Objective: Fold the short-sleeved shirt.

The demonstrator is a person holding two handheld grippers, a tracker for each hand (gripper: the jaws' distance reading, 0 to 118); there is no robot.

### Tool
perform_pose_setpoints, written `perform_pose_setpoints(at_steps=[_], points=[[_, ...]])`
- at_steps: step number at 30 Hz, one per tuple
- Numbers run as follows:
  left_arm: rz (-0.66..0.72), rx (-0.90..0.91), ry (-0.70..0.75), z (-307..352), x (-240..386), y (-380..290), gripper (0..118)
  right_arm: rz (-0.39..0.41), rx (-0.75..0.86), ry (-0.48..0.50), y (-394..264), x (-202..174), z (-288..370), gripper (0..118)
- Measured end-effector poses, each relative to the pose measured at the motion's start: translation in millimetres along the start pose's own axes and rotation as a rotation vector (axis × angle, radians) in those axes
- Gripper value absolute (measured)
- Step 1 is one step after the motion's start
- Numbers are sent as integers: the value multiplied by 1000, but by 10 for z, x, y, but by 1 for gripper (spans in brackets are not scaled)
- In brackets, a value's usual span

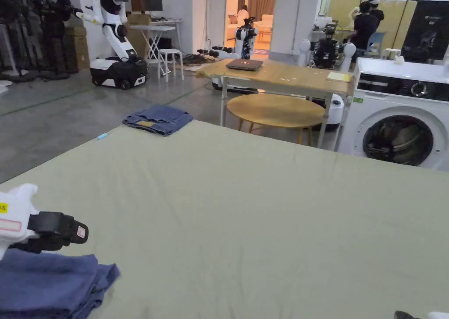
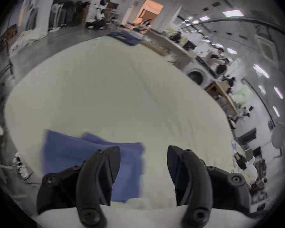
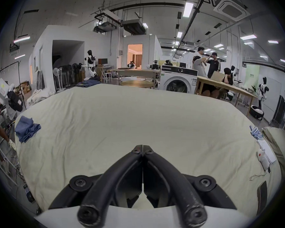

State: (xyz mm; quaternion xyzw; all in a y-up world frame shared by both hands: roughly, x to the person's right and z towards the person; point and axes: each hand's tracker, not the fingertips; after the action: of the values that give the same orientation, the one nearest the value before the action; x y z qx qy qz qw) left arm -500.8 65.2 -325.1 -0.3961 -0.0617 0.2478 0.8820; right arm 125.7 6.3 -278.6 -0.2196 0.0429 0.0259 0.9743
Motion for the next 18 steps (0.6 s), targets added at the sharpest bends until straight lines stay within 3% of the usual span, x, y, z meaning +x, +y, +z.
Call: perform_pose_setpoints(at_steps=[5,15,18], points=[[-73,86,-111,-534,845,-574,59,-22,16,-27,49,118,28,0],[-465,405,76,-1051,2402,-1364,59,-56,61,-76,157,265,44,0],[-488,451,40,-1040,2619,-1528,59,-63,90,-92,185,287,83,0]])
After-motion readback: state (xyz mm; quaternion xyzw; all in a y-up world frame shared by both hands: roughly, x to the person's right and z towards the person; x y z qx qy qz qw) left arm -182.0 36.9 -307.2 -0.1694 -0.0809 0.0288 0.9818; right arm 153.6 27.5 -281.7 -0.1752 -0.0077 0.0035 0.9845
